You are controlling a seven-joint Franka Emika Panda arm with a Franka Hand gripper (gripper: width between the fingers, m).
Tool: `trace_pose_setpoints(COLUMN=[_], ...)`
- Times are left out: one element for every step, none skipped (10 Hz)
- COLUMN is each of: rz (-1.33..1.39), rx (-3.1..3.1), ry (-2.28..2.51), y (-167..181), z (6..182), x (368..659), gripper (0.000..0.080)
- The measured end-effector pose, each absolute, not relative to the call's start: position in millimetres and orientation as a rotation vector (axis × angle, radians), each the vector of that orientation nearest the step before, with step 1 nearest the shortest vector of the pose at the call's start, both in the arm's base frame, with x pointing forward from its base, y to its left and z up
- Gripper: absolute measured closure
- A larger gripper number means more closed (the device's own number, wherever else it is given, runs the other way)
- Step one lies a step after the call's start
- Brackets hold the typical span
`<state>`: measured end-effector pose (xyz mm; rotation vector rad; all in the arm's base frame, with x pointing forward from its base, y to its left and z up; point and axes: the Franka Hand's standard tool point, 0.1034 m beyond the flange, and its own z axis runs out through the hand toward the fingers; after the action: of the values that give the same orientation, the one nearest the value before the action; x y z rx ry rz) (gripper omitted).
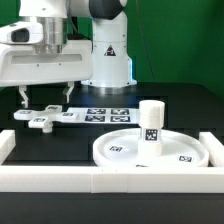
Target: Assemble round table
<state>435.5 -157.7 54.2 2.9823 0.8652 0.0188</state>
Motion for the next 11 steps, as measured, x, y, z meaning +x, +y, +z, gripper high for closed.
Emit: trace_pose_setpoints(rz=[0.012,0.012,0.009,-0.002,-0.015,-0.023,-0.03,-0.025,-0.029,-0.033,-0.036], rx=[2.984,2.984,2.985,2.988,2.993,2.995,2.997,2.994,2.995,2.996,2.997], ry=[0.867,0.868,0.869,0.868,0.866,0.867,0.868,0.868,0.869,0.869,0.869], y=[-158,-158,-158,-159,-159,-159,-158,-157,-156,-156,-157], z=[52.6,52.3,51.1,48.1,44.5,41.5,38.8,37.9,36.3,35.1,34.4], x=[434,434,433,431,428,426,425,425,423,423,422], gripper=[0.0151,0.0151,0.0151,0.0151,0.0151,0.0151,0.0151,0.0151,0.0151,0.0151,0.0151])
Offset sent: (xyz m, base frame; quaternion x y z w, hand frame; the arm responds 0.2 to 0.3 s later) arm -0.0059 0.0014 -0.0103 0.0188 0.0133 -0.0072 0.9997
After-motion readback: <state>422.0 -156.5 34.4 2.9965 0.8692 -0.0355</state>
